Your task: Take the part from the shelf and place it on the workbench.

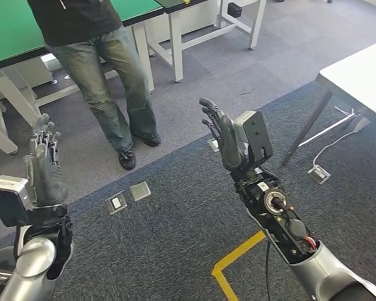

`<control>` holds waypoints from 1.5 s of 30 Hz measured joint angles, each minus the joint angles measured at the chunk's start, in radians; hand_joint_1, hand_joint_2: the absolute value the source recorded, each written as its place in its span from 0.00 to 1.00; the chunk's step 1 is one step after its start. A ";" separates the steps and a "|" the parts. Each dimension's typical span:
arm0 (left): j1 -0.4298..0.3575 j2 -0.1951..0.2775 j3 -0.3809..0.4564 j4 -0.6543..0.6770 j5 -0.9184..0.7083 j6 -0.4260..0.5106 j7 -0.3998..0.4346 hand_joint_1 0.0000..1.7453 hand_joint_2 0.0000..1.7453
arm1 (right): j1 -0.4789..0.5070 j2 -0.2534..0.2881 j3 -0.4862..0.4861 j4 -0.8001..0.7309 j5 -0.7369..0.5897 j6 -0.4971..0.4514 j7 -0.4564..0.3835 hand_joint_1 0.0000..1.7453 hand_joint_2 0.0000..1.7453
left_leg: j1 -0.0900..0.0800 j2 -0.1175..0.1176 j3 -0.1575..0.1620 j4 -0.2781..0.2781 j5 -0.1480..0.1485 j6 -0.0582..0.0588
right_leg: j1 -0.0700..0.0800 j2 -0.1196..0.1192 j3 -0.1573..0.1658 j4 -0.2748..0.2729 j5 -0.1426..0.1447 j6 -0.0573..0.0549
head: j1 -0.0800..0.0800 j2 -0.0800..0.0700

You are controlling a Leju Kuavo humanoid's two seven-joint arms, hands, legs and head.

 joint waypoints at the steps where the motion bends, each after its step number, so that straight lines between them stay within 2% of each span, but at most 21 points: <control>1: 0.002 0.001 0.000 -0.001 0.000 0.000 0.000 0.00 0.00 | -0.001 0.000 0.001 0.000 0.000 0.000 0.000 0.00 0.00 | 0.002 -0.004 -0.003 0.001 0.000 -0.006 | 0.000 -0.012 0.003 -0.003 0.002 -0.005 | 0.000 0.000; 3: 0.001 0.002 0.000 -0.003 0.000 -0.002 0.000 0.00 0.00 | -0.004 0.000 0.002 0.000 0.000 -0.002 0.000 0.00 0.00 | -0.002 0.036 -0.023 0.041 -0.024 -0.014 | -0.003 -0.039 0.013 -0.015 0.008 -0.016 | -0.008 0.000; 5: -0.001 0.002 0.000 -0.004 0.000 -0.006 -0.001 0.00 0.00 | -0.005 0.000 0.002 0.000 0.000 -0.004 0.000 0.00 0.00 | -0.003 0.102 -0.087 0.165 -0.084 -0.021 | -0.001 -0.067 0.016 -0.021 0.009 -0.025 | -0.021 0.000; 8: 0.004 0.002 0.000 -0.003 0.000 -0.009 -0.002 0.00 0.00 | -0.004 0.001 0.004 0.000 0.000 -0.004 0.000 0.00 0.00 | 0.006 0.129 -0.168 0.307 -0.122 -0.028 | 0.002 -0.110 0.015 -0.021 0.007 -0.027 | -0.036 0.000; 9: 0.004 0.003 0.000 -0.003 0.000 -0.009 -0.002 0.00 0.00 | -0.004 0.001 0.004 0.001 0.000 -0.004 0.001 0.00 0.00 | 0.009 0.134 -0.155 0.280 -0.100 -0.030 | 0.002 -0.124 0.015 -0.021 0.005 -0.026 | -0.040 0.000; 12: 0.003 0.004 0.000 -0.004 0.000 -0.010 -0.003 0.00 0.00 | -0.005 0.001 0.006 0.001 0.000 -0.004 0.000 0.00 0.00 | 0.007 0.184 -0.041 0.065 -0.013 -0.026 | 0.007 -0.157 0.022 -0.020 -0.003 -0.016 | -0.047 0.000; 14: 0.001 0.004 0.000 -0.004 0.000 -0.010 -0.005 0.00 0.00 | -0.006 0.001 0.006 0.001 0.000 -0.004 0.000 0.00 0.00 | 0.000 0.201 -0.007 0.002 -0.003 -0.016 | 0.012 -0.174 0.027 -0.020 -0.011 -0.005 | -0.043 0.000; 16: 0.001 0.005 0.000 -0.004 0.000 -0.010 -0.006 0.00 0.00 | -0.007 0.001 0.007 0.000 0.000 -0.004 -0.001 0.00 0.00 | -0.004 0.176 -0.006 0.000 -0.004 -0.003 | 0.012 -0.190 0.032 -0.020 -0.019 0.007 | -0.037 0.000; 18: 0.000 0.005 0.000 -0.006 0.000 -0.010 -0.007 0.00 0.00 | -0.007 0.001 0.007 0.000 0.000 -0.004 -0.001 0.00 0.00 | 0.000 0.154 0.000 -0.004 -0.004 0.009 | 0.006 -0.163 0.022 0.012 -0.046 0.016 | -0.032 0.000; 21: -0.001 0.003 0.000 -0.006 0.000 -0.010 -0.008 0.00 0.00 | -0.003 0.000 0.005 0.000 0.000 -0.004 -0.001 0.00 0.00 | 0.001 0.122 0.006 -0.006 -0.006 0.024 | 0.004 -0.088 -0.075 0.213 -0.136 0.019 | -0.014 0.000; 23: 0.001 0.002 0.000 -0.006 0.000 -0.010 -0.008 0.00 0.00 | 0.003 0.001 0.006 0.000 0.000 -0.004 0.000 0.00 0.00 | -0.002 0.093 0.008 -0.005 -0.008 0.026 | 0.006 -0.077 -0.131 0.306 -0.153 0.019 | -0.007 0.000; 26: 0.002 0.001 0.000 -0.006 0.000 -0.010 -0.007 0.00 0.00 | 0.004 0.001 0.005 0.000 0.000 -0.004 0.001 0.00 0.00 | -0.004 0.048 0.016 -0.002 -0.012 0.024 | 0.005 -0.059 -0.087 0.169 -0.044 0.009 | 0.002 0.000; 28: 0.001 0.001 0.000 -0.006 0.000 -0.010 -0.007 0.00 0.00 | 0.004 0.000 0.004 0.000 0.000 -0.004 0.001 0.00 0.00 | -0.003 0.027 0.016 0.001 -0.015 0.020 | 0.002 -0.012 -0.039 0.056 0.009 0.001 | 0.006 0.000; 30: 0.001 0.000 0.000 -0.006 0.000 -0.010 -0.007 0.00 0.00 | 0.003 0.000 0.004 0.001 0.000 -0.004 0.001 0.00 0.00 | 0.000 0.010 0.007 0.005 -0.013 0.013 | 0.001 0.017 -0.017 0.015 0.007 -0.002 | 0.006 0.000; 32: 0.003 0.000 0.000 -0.006 0.000 -0.010 -0.006 0.00 0.00 | 0.002 0.000 0.005 0.000 0.000 -0.004 0.001 0.00 0.00 | 0.004 -0.012 -0.003 0.003 -0.006 0.001 | 0.001 0.002 -0.006 -0.002 0.001 -0.006 | 0.008 0.000; 35: 0.001 0.002 0.000 -0.007 -0.001 -0.008 -0.006 0.00 0.00 | 0.000 0.001 0.006 -0.001 0.001 -0.005 0.002 0.00 0.00 | -0.004 0.052 -0.033 0.062 -0.041 -0.015 | -0.003 -0.041 0.010 -0.024 0.008 -0.019 | -0.006 0.000; 37: 0.001 0.002 0.000 -0.008 -0.001 -0.008 -0.006 0.00 0.00 | 0.000 0.001 0.005 -0.002 0.001 -0.006 0.004 0.00 0.00 | -0.001 0.111 -0.101 0.195 -0.101 -0.023 | 0.000 -0.070 0.014 -0.028 0.007 -0.025 | -0.018 0.000; 39: 0.005 0.002 0.000 -0.008 -0.001 -0.007 -0.005 0.00 0.00 | 0.002 0.001 0.007 -0.002 0.001 -0.006 0.005 0.00 0.00 | 0.005 0.126 -0.159 0.297 -0.127 -0.029 | 0.001 -0.100 0.014 -0.027 0.004 -0.026 | -0.027 0.000; 41: 0.006 0.003 0.000 -0.009 -0.001 -0.007 -0.003 0.00 0.00 | 0.003 0.001 0.007 -0.002 0.001 -0.006 0.006 0.00 0.00 | 0.010 0.137 -0.137 0.245 -0.084 -0.034 | -0.001 -0.128 0.018 -0.027 0.000 -0.022 | -0.037 0.000; 43: 0.005 0.004 0.000 -0.010 -0.002 -0.005 -0.003 0.00 0.00 | 0.002 0.001 0.007 -0.003 0.001 -0.005 0.006 0.00 0.00 | 0.009 0.174 -0.057 0.094 -0.020 -0.034 | 0.001 -0.152 0.026 -0.027 -0.008 -0.014 | -0.045 0.000; 45: 0.002 0.004 0.000 -0.012 -0.004 -0.003 -0.002 0.00 0.00 | -0.001 0.001 0.007 -0.004 0.001 -0.005 0.006 0.00 0.00 | 0.003 0.199 -0.010 0.006 0.002 -0.026 | 0.007 -0.170 0.032 -0.026 -0.016 -0.003 | -0.045 0.000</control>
